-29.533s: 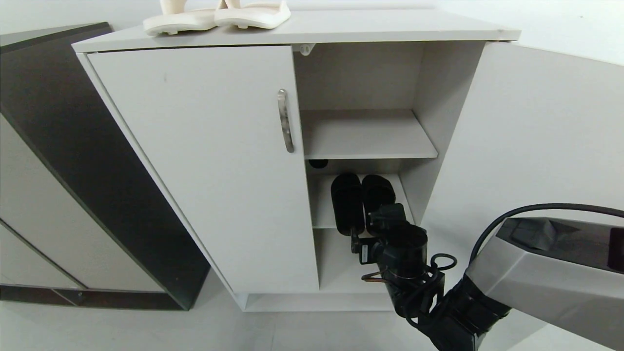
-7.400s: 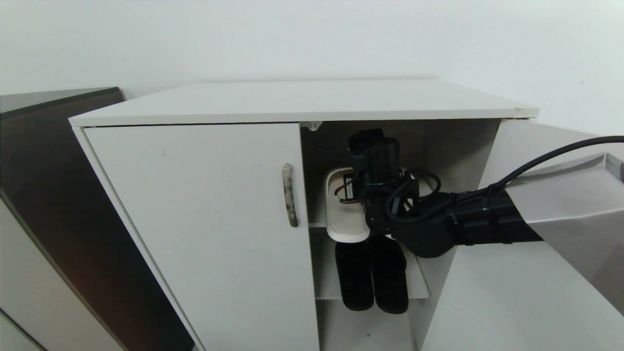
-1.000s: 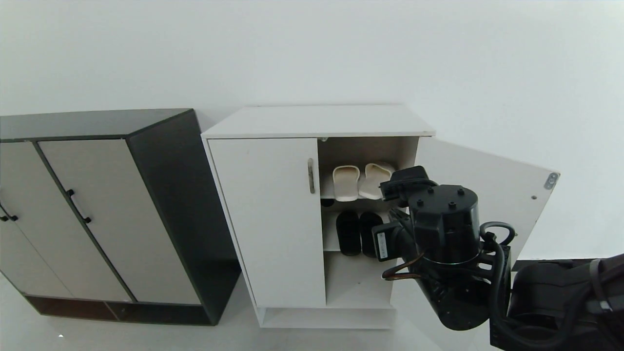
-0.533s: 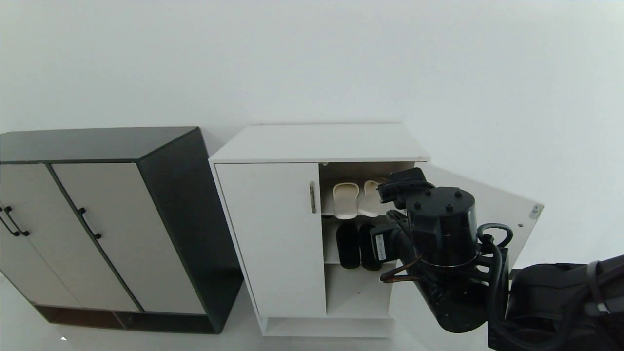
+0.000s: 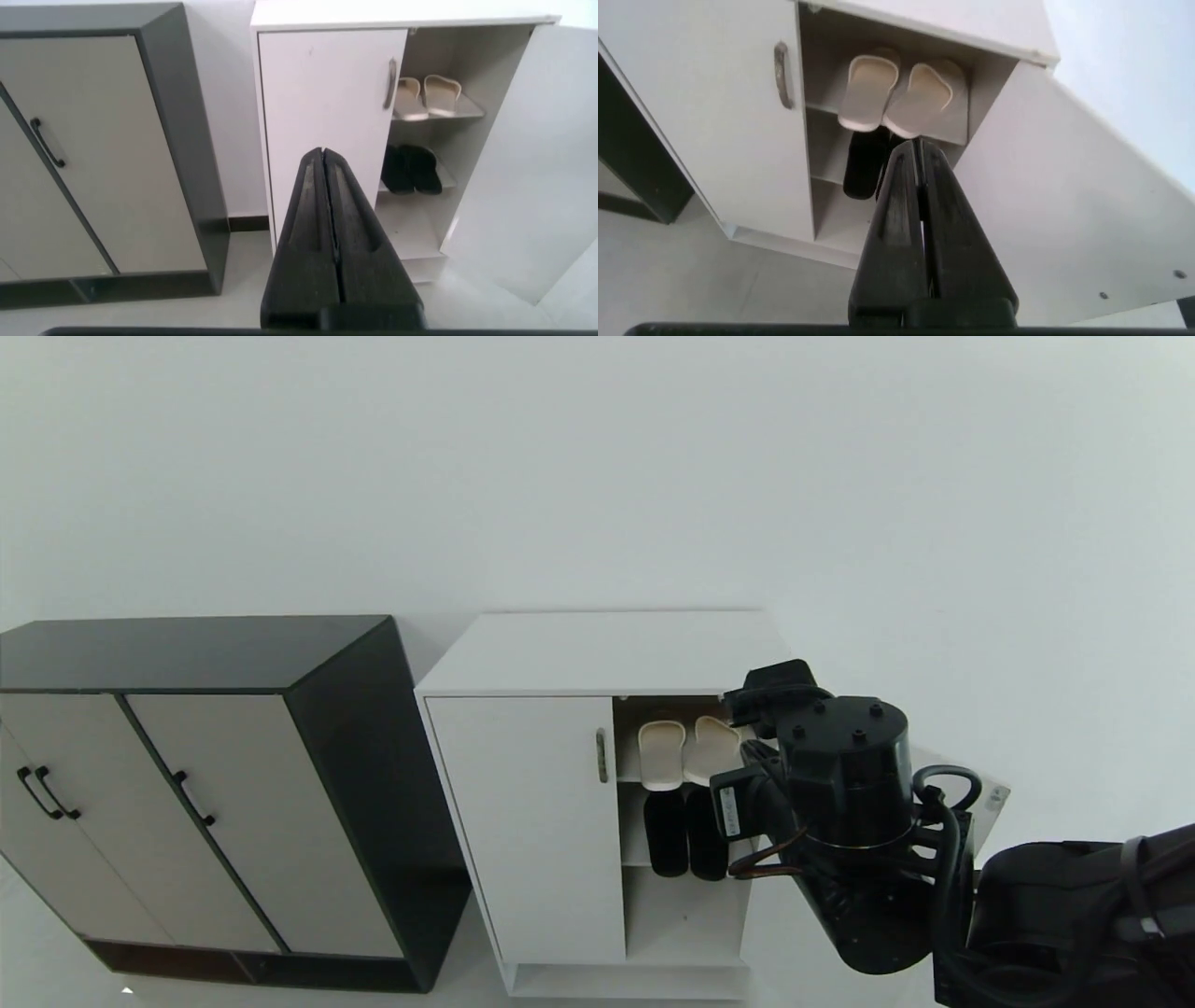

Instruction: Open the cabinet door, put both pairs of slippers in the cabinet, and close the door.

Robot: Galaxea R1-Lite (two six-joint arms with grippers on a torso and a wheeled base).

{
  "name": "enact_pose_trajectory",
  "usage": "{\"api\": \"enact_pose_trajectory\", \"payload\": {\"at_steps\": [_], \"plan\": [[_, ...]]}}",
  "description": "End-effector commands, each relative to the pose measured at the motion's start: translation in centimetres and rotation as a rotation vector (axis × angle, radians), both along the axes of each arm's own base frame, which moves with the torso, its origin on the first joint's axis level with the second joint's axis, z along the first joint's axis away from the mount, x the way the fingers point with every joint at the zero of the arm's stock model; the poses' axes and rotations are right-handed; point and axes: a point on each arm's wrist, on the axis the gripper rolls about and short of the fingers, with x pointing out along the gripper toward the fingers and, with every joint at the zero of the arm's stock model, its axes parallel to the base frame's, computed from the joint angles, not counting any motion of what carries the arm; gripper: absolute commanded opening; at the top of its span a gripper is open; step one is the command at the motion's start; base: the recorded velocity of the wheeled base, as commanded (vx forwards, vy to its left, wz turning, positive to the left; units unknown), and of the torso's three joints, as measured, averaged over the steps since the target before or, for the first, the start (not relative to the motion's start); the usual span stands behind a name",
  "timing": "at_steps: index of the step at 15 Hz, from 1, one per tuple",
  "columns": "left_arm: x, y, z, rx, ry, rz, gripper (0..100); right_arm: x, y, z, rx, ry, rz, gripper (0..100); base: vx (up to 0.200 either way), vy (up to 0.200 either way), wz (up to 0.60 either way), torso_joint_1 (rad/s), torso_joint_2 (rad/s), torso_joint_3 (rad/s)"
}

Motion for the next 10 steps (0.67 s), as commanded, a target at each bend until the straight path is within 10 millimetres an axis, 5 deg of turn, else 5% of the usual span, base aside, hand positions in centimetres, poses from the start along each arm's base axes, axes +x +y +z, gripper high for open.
{"api": "enact_pose_trajectory", "payload": {"at_steps": [1,4,10], "plan": [[0.0,0.0,0.0,0.0,0.0,0.0,0,0.01,0.04,-0.08,0.0,0.001,0.001,0,0.0,0.0,0.0,0.261,-0.57,-0.33],[0.0,0.0,0.0,0.0,0.0,0.0,0,0.08,0.0,-0.19,-0.002,0.006,0.008,0,0.0,0.0,0.0,0.18,-0.4,-0.224],[0.0,0.0,0.0,0.0,0.0,0.0,0,0.35,-0.12,-0.39,-0.004,0.013,0.015,0,0.0,0.0,0.0,0.015,-0.03,-0.017]]}}
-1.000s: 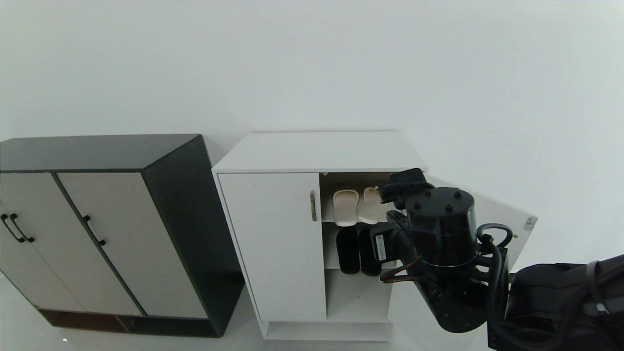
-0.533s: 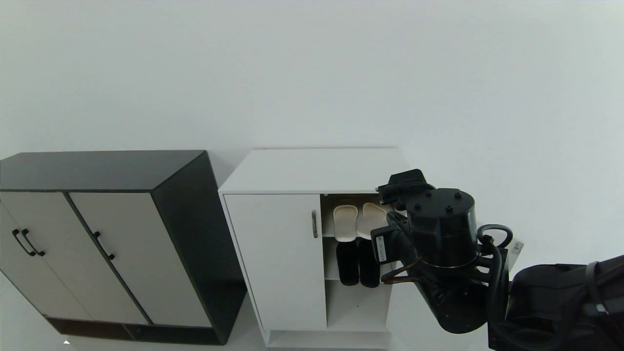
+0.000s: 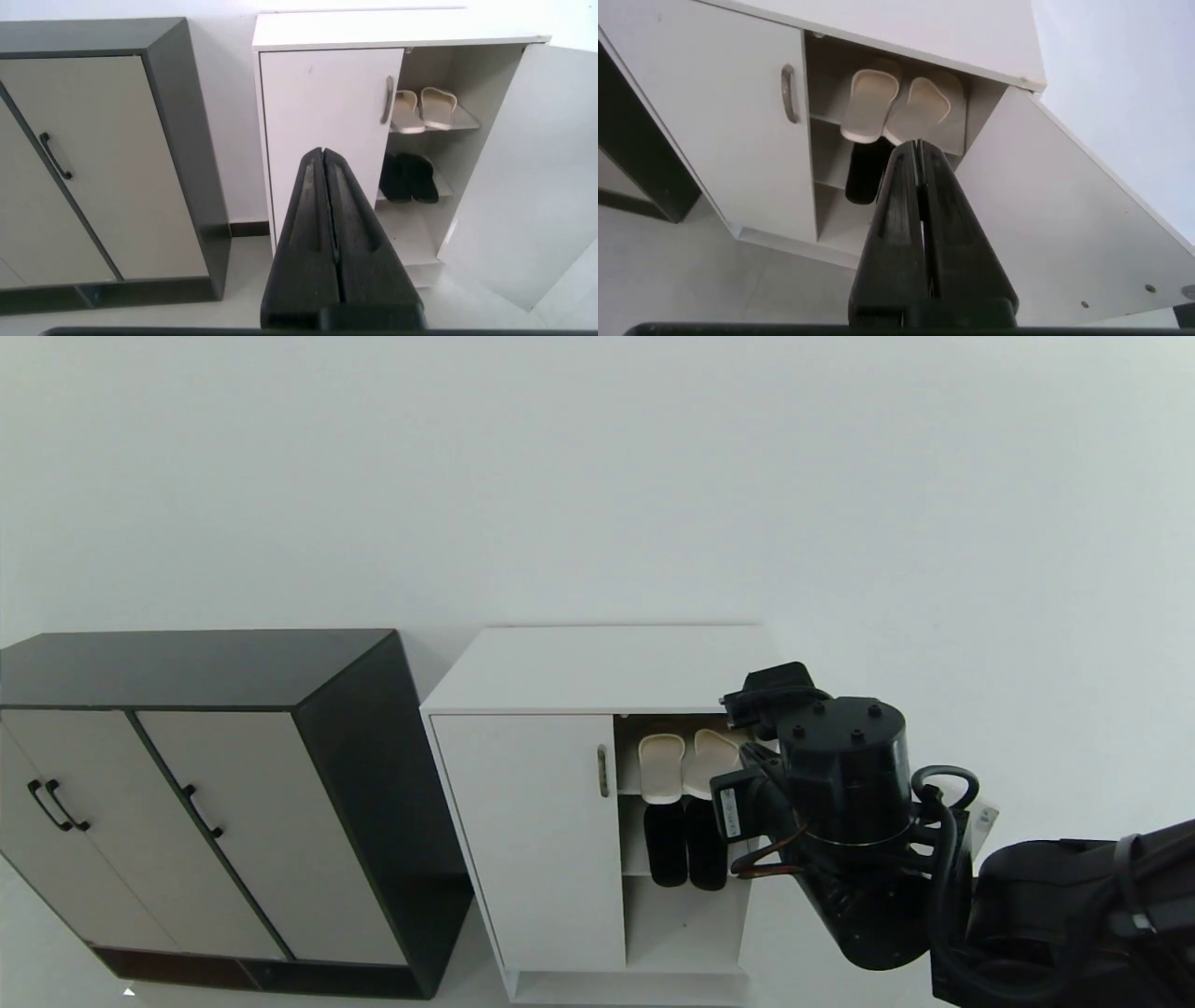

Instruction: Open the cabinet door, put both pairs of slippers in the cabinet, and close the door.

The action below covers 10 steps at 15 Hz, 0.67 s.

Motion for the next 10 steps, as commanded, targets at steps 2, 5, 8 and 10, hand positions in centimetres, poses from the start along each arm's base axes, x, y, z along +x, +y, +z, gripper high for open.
{"api": "enact_pose_trajectory", "payload": {"at_steps": [2,5,8,10], "plan": [[0.0,0.0,0.0,0.0,0.0,0.0,0,0.3,-0.1,-0.2,-0.006,0.003,-0.01,0,0.0,0.0,-0.3,0.004,0.01,0.001],[0.0,0.0,0.0,0.0,0.0,0.0,0,0.6,-0.3,-0.4,-0.009,0.006,-0.02,0,0.0,0.0,-0.6,0.001,0.0,0.004],[0.0,0.0,0.0,0.0,0.0,0.0,0,1.4,-0.7,-0.7,-0.011,0.014,-0.033,0,0.0,0.0,-0.6,0.007,0.0,0.002],[0.0,0.0,0.0,0.0,0.0,0.0,0,3.1,-2.1,-0.5,-0.001,0.014,-0.079,0,0.0,0.0,0.0,0.0,0.0,0.0]]}}
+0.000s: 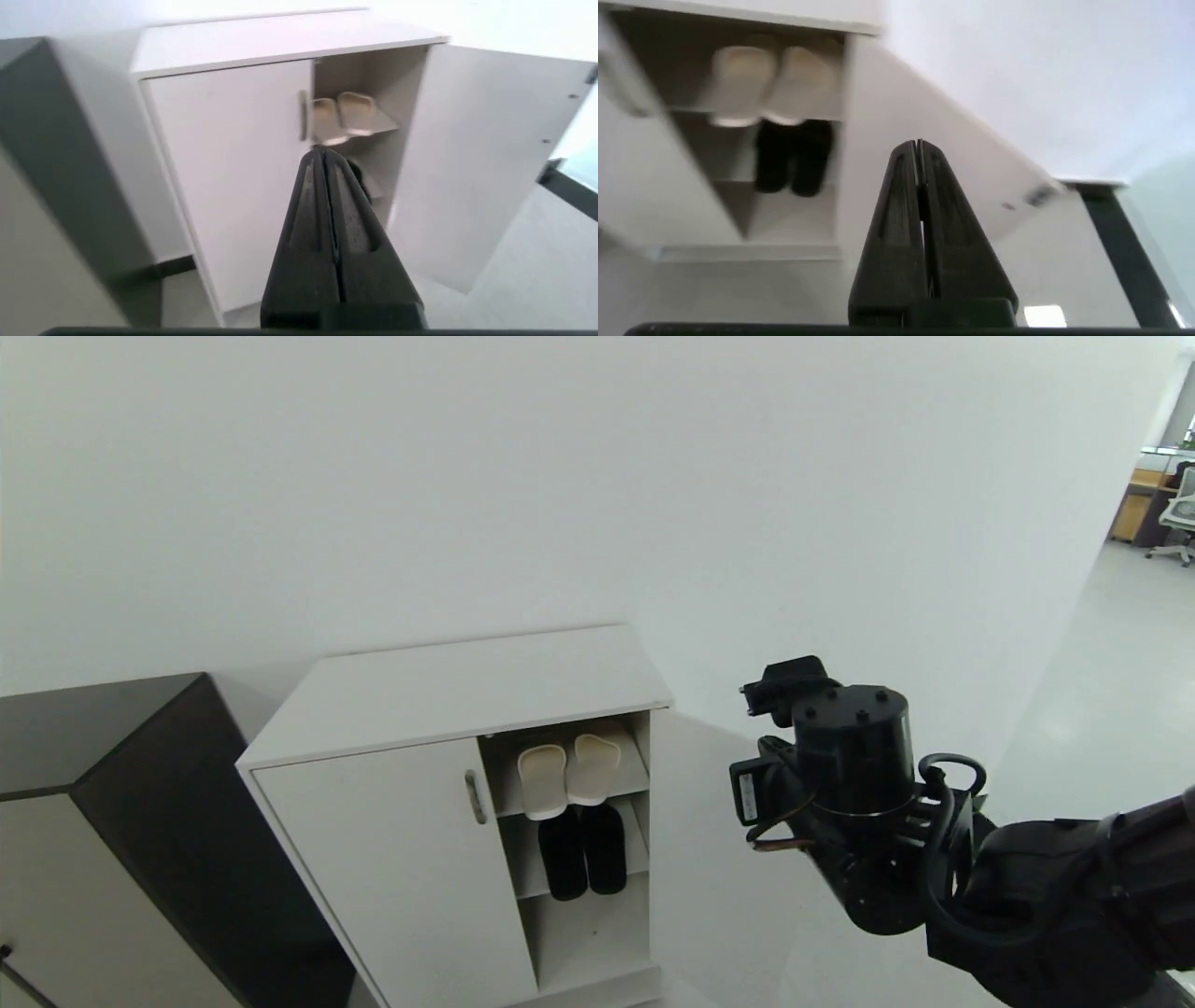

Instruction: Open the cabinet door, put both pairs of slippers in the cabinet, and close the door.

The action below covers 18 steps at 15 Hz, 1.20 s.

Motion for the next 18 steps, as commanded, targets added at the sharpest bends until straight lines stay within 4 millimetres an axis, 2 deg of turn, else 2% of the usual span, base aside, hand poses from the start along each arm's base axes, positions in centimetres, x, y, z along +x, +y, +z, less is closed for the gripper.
{"api": "enact_pose_trajectory", "payload": {"at_steps": [1,2,4,5,7,10,13,18], "plan": [[0.0,0.0,0.0,0.0,0.0,0.001,0,2.5,-1.6,0.3,0.016,-0.009,-0.066,0,0.0,0.0,0.0,0.0,0.0,0.0],[0.0,0.0,0.0,0.0,0.0,0.001,0,3.7,-2.4,0.5,0.026,-0.014,-0.088,0,0.0,0.0,0.0,0.0,0.0,0.0],[0.0,0.0,0.0,0.0,0.0,0.001,0,7.7,-5.0,1.1,0.059,-0.002,-0.132,0,0.0,0.0,0.0,0.0,0.0,0.0],[0.0,0.0,0.0,0.0,0.0,0.001,0,8.8,-5.7,1.4,0.068,0.01,-0.158,0,0.0,0.0,0.0,0.0,0.0,0.0],[0.0,0.0,0.0,0.0,0.0,0.001,0,10.3,-6.1,2.1,0.154,0.065,-0.131,0,0.0,0.0,0.0,0.0,0.0,0.0],[0.0,0.0,0.0,0.0,0.0,0.001,0,12.6,-6.8,3.6,0.258,0.152,-0.097,0,-0.2,0.0,0.0,0.003,0.0,-0.004],[0.0,0.0,0.0,0.0,0.0,0.001,0,15.2,-7.1,2.3,0.265,0.152,-0.125,0,0.0,0.0,0.0,0.0,0.0,0.0],[0.0,0.0,0.0,0.0,0.0,0.001,0,20.0,-7.4,-2.3,0.268,0.151,-0.167,0,0.0,0.0,0.0,0.0,0.0,0.0]]}}
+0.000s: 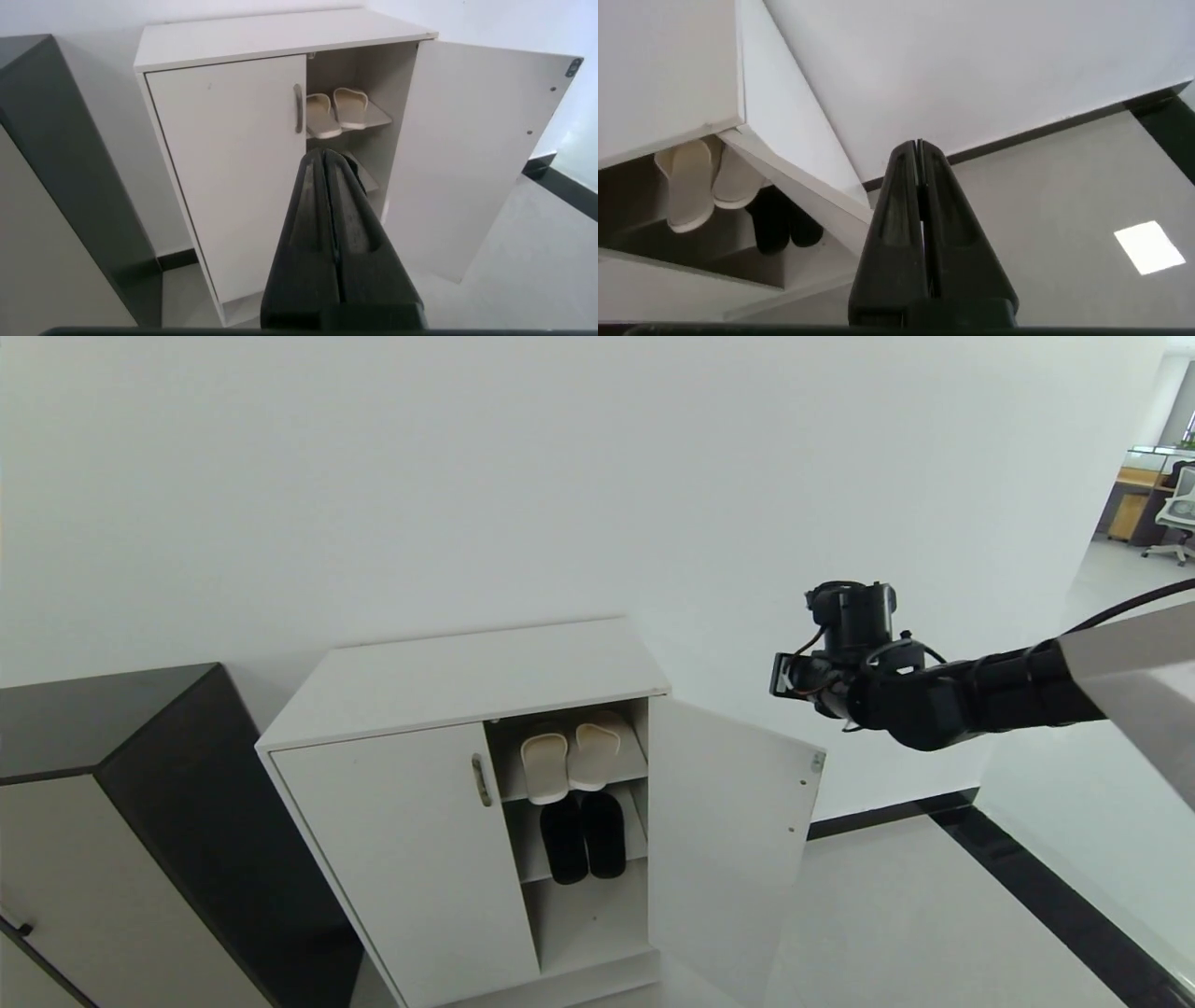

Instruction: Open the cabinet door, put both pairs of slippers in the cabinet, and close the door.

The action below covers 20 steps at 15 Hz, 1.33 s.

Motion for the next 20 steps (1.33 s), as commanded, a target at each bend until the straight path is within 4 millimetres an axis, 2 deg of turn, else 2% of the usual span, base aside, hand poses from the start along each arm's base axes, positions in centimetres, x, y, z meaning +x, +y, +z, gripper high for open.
{"api": "enact_pose_trajectory", "payload": {"at_steps": [1,5,10,15,16,18,20], "plan": [[0.0,0.0,0.0,0.0,0.0,0.0,0,2.5,-0.1,-3.7,-0.021,0.048,-0.023,0,0.0,0.0,0.0,0.0,0.0,0.0],[0.0,0.0,0.0,0.0,0.0,0.0,0,2.7,-0.1,-5.2,-0.04,0.094,-0.023,0,0.0,0.0,0.0,0.0,0.0,0.0],[0.0,0.0,0.0,0.0,0.0,0.0,0,0.9,1.4,-6.1,-0.072,0.156,0.022,0,0.0,0.0,0.0,0.0,0.0,0.0],[0.0,0.0,0.0,-0.002,0.0,0.0,0,-2.6,3.5,-5.1,-0.089,0.177,0.095,0,0.0,0.0,0.0,0.0,0.0,0.0],[0.0,0.0,0.0,0.0,0.0,0.0,0,-4.5,4.4,-4.2,-0.089,0.178,0.136,0,0.0,0.0,0.0,0.0,0.0,0.0],[0.0,0.0,0.0,0.0,0.0,0.0,0,-7.0,5.9,-3.2,-0.083,0.171,0.206,0,0.0,0.0,0.0,0.0,0.0,0.0],[0.0,0.0,0.0,0.0,0.0,0.0,0,-8.4,6.8,-2.6,-0.079,0.161,0.245,0,0.0,0.0,0.0,0.0,0.0,0.0]]}}
